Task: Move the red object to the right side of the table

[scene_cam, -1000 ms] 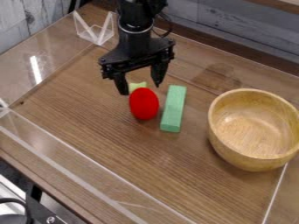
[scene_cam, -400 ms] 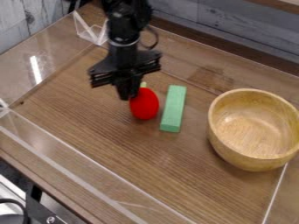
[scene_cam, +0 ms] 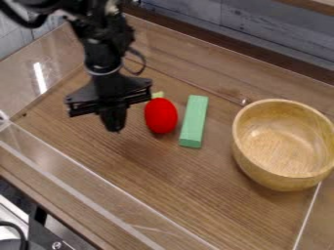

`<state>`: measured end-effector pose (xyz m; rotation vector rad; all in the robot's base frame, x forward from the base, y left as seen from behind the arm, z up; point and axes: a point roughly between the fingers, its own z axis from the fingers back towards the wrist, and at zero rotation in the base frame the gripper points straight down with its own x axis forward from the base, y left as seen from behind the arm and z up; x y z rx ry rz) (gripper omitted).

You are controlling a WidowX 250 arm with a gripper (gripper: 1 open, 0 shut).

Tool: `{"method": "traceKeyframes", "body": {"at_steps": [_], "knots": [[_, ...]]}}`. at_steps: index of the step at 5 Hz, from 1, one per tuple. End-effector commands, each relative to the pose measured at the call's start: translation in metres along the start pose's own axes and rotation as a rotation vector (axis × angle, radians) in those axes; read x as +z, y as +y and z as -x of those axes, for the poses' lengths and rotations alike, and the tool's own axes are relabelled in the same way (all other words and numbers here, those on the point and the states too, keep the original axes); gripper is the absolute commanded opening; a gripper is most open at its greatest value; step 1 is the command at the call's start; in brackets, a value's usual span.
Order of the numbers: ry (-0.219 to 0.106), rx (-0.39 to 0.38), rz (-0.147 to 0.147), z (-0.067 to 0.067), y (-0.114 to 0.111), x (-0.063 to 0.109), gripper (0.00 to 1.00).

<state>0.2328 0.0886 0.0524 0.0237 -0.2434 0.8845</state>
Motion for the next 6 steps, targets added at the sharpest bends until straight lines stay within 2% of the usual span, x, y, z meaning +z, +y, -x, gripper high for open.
{"method": "traceKeyframes", "body": {"at_steps": [1, 2, 4, 6], "knots": [[-0.049, -0.014, 0.005, -0.002, 0.001, 0.010, 0.00], [-0.059, -0.028, -0.008, 0.002, 0.000, 0.013, 0.00], [-0.069, -0.013, -0.040, -0.001, 0.021, 0.001, 0.00], [-0.078, 0.015, -0.063, 0.006, 0.025, 0.000, 0.00]]}}
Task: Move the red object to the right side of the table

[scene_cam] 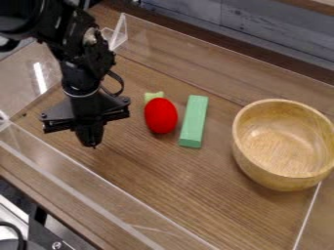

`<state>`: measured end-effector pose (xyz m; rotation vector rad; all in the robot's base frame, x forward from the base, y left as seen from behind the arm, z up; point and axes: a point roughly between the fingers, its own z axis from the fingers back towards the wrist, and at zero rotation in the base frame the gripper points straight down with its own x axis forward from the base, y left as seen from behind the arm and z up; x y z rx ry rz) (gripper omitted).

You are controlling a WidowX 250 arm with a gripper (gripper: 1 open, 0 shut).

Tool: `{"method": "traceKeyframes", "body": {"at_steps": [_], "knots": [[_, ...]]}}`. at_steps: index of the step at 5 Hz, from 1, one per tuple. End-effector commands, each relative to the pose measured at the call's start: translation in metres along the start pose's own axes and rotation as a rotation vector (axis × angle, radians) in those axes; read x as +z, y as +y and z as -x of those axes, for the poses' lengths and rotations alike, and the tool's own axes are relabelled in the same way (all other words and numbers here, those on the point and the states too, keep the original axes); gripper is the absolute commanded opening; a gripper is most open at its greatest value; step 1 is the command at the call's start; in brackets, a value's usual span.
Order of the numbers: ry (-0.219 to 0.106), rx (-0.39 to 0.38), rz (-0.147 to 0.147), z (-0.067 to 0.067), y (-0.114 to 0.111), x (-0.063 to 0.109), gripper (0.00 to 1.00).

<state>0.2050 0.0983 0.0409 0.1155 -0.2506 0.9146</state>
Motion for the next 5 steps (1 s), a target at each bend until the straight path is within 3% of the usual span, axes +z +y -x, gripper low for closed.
{"method": "traceKeyframes", "body": {"at_steps": [1, 2, 4, 5], "knots": [[-0.035, -0.004, 0.010, -0.007, -0.006, 0.008, 0.00], [-0.037, -0.005, 0.003, -0.008, -0.010, 0.009, 0.00], [-0.040, 0.057, -0.025, 0.004, -0.015, 0.018, 0.00], [-0.042, 0.040, -0.027, 0.001, -0.009, 0.016, 0.00]]}}
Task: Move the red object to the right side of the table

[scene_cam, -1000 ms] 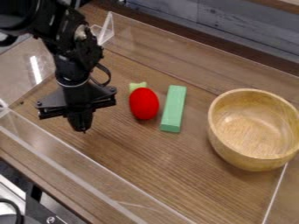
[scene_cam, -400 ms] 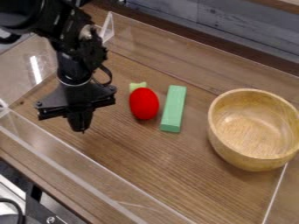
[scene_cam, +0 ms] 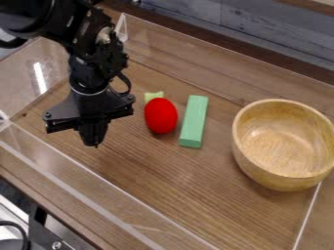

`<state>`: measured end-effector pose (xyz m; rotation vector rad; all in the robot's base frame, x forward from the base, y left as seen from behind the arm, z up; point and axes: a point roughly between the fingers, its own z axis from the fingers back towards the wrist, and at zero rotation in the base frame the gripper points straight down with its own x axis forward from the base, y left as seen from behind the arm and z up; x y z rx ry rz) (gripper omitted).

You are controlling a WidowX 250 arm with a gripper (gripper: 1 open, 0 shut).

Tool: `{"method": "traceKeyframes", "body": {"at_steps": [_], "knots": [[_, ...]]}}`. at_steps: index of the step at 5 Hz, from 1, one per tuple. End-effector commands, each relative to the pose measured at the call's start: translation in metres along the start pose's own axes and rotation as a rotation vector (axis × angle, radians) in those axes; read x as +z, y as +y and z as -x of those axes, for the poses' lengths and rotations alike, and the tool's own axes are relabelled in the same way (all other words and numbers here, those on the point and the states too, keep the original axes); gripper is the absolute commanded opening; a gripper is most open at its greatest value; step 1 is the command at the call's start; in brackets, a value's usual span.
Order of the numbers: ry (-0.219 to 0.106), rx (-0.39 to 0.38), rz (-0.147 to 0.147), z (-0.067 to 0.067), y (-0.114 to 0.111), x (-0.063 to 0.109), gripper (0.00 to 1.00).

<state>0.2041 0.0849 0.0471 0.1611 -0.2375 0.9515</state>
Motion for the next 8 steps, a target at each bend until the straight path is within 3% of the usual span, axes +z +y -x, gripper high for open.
{"method": "traceKeyframes", "body": {"at_steps": [1, 4, 5, 7, 8], "knots": [[-0.037, -0.005, 0.018, -0.011, 0.004, 0.005, 0.00], [-0.037, -0.136, 0.043, -0.026, 0.005, 0.013, 0.00], [-0.031, -0.240, 0.081, -0.024, -0.010, 0.025, 0.00], [-0.024, -0.552, 0.164, 0.017, -0.051, 0.031, 0.00], [-0.003, -0.635, 0.174, 0.040, -0.066, 0.038, 0.00]]}}
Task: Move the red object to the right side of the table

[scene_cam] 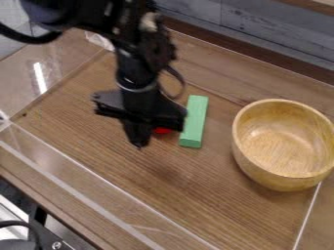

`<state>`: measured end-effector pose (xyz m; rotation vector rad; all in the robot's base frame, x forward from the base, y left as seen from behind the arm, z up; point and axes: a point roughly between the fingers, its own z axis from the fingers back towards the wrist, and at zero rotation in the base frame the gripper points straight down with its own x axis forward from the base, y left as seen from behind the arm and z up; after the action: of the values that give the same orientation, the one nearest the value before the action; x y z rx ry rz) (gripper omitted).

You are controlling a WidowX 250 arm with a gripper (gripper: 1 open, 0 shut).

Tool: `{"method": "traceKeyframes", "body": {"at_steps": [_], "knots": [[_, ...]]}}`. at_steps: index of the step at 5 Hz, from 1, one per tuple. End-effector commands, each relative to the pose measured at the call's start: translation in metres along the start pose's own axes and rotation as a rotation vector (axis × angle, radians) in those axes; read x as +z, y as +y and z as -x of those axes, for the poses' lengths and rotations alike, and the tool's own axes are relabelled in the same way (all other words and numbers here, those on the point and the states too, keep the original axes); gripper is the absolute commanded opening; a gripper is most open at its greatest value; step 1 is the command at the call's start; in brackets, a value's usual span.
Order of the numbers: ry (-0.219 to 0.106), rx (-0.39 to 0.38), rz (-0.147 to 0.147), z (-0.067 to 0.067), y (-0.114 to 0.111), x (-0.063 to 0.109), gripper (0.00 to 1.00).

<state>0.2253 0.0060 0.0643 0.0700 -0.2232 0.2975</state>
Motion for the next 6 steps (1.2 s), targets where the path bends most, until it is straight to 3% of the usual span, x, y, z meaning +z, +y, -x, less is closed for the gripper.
{"method": "traceKeyframes", "body": {"at_steps": [1, 3, 4, 5, 6], "knots": [[0.000, -0.054, 0.020, 0.001, -0.021, 0.006, 0.00], [0.037, -0.168, 0.081, 0.035, -0.058, -0.014, 0.00], [0.049, -0.126, 0.084, 0.024, -0.056, -0.029, 0.00], [0.045, -0.069, 0.082, 0.011, -0.053, -0.033, 0.00], [0.046, -0.040, 0.089, 0.004, -0.052, -0.034, 1.00]]}}
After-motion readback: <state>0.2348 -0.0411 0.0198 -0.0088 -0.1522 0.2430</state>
